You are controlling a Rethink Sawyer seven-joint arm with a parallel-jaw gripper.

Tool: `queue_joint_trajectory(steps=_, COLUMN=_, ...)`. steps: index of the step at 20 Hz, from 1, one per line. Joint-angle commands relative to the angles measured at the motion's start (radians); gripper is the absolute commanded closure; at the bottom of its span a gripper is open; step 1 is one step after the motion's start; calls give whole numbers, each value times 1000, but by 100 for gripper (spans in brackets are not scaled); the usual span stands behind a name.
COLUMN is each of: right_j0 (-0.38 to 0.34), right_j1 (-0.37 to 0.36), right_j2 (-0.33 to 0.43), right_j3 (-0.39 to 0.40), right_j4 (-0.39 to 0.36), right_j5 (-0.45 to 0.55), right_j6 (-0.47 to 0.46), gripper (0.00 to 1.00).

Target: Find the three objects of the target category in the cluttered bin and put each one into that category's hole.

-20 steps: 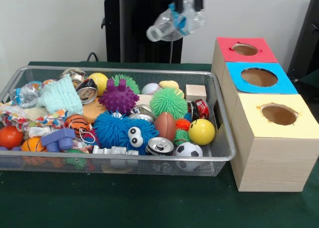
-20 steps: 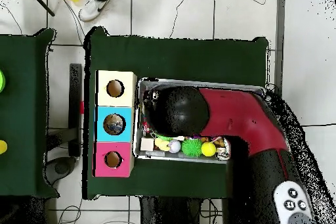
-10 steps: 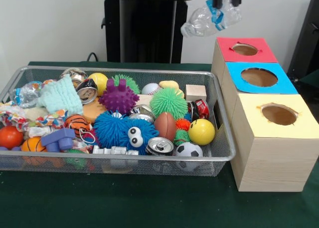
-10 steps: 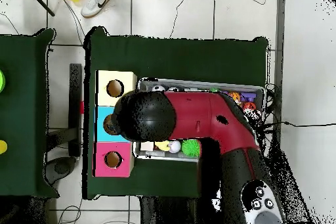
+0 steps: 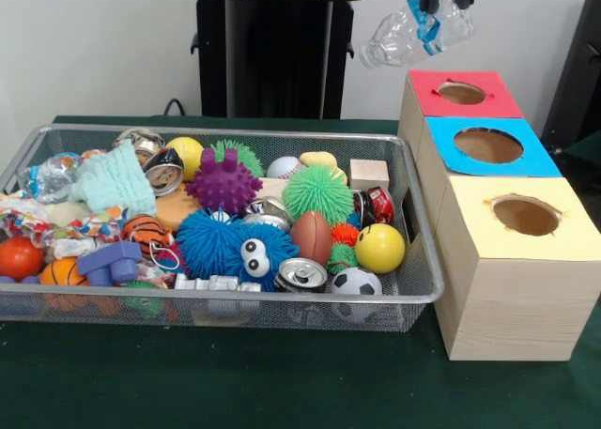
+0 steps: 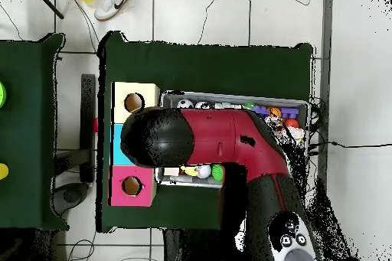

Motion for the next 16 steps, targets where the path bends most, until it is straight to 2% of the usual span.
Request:
queue_joint_trajectory(steps=1, right_j0=30, right_j1=40, right_j2=-67, right_j3=125, right_j4=19, right_j5=-89, right_j6=231, gripper=100)
queue_joint_trajectory(steps=9, right_j0=78, right_j1=76, right_j2=-101, right_j3=128, right_j4=31, right_j5=-158, right_j6=258, gripper=100)
queue_joint_trajectory(steps=16, right_j0=140, right_j1=63, right_j2=-152, right_j3=155, right_j4=57, right_j5=-188, right_j6=304, gripper=100)
